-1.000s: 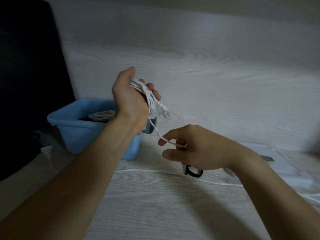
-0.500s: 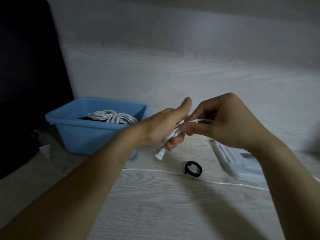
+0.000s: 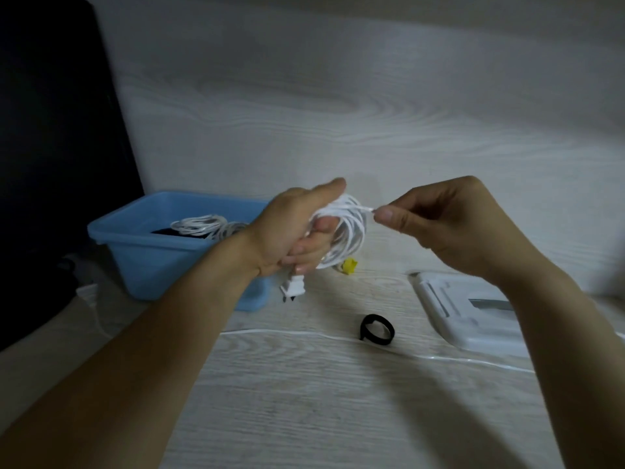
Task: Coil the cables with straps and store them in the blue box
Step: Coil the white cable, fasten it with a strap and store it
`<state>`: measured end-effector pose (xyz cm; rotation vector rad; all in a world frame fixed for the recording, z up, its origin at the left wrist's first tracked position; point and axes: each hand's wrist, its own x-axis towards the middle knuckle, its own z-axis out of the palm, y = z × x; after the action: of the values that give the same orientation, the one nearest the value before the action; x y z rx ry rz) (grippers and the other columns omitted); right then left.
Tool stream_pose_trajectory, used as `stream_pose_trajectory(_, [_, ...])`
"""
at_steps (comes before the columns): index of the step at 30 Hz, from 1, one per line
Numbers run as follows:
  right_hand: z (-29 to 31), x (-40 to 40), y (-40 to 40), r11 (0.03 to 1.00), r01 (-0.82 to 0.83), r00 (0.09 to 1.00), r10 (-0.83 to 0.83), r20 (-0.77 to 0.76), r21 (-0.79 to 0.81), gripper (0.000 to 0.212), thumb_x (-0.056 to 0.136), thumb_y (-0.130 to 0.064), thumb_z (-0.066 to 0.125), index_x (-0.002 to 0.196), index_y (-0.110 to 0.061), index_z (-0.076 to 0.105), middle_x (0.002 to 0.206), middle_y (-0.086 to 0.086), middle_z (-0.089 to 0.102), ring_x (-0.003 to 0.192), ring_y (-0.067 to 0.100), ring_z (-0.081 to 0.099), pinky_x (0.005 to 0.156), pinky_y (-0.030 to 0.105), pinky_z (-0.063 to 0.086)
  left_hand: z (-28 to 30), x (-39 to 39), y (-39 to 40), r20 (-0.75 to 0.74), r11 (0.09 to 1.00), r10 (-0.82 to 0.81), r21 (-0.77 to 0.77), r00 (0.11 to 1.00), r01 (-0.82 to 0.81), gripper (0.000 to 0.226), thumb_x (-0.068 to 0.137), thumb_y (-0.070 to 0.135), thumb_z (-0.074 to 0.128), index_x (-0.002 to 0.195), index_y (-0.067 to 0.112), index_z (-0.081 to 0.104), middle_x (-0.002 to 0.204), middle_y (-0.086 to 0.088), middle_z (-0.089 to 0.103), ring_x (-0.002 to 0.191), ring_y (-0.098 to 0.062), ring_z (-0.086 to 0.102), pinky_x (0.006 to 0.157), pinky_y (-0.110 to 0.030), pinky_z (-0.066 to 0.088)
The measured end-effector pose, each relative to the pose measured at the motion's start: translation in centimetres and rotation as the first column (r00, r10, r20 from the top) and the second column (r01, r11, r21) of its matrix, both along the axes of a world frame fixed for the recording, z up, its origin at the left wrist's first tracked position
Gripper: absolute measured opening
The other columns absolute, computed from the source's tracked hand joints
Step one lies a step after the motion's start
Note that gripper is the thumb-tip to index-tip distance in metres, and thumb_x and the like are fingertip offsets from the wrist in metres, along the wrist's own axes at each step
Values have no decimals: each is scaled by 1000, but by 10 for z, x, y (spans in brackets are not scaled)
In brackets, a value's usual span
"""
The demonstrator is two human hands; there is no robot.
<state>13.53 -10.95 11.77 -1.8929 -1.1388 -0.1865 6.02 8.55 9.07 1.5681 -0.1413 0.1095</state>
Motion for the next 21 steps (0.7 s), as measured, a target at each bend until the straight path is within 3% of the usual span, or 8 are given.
stream_pose_trajectory(3, [-1,3,-1,997,81,997,-81,16,12,25,86,-40,67,82,-18,78,48,-10,59,38,4,45,45,8,33,3,0,7,2,971,-65,-232,998,63,54,90,53,39,45,22,36,29,4,20,24,-11,16,36,-23,18])
stream_pose_trajectory(6, [-6,11,0,980,194,978,-191,79,-40,37,88,-52,58,80,-21,78,61,-2,65,47,-1,52,48,7,36,7,-1,12,86,869,-98,-478,991,127,52,89,52,38,48,21,41,30,6,23,26,-9,19,35,-21,20])
stream_pose_trajectory(10, [-13,20,3,948,252,968,-245,58,-192,41,95,-50,51,83,-20,77,65,-3,64,38,-1,48,43,7,34,12,-3,18,172,650,41,-753,984,104,43,92,46,40,60,17,42,40,7,25,32,-9,22,38,-23,25])
stream_pose_trajectory(14, [-24,16,14,877,221,974,-221,50,-426,42,101,-46,46,85,-22,76,68,-3,68,45,-6,54,52,13,38,12,-3,28,183,396,162,-912,970,106,29,89,36,50,76,11,49,60,3,38,48,-12,33,53,-27,39])
stream_pose_trajectory(17, [-34,3,28,812,138,988,-151,26,-566,38,103,-38,46,89,-16,74,73,1,72,51,2,60,58,25,49,15,-2,31,152,388,279,-921,948,33,24,88,33,51,82,10,46,71,-5,45,57,-19,41,69,-34,44])
stream_pose_trajectory(19, [-39,-8,37,787,75,997,-80,20,-612,37,102,-33,49,86,-8,71,77,7,72,65,18,66,72,41,56,18,-1,28,110,453,358,-889,927,-69,24,87,33,51,81,10,45,72,-6,48,60,-21,45,74,-36,45])
stream_pose_trajectory(21, [-42,-22,44,765,11,1000,2,20,-644,33,101,-26,52,77,-7,65,80,9,69,71,23,65,78,47,54,19,2,23,77,535,423,-826,903,-180,24,88,31,51,79,10,45,71,-7,48,61,-22,46,76,-36,44])
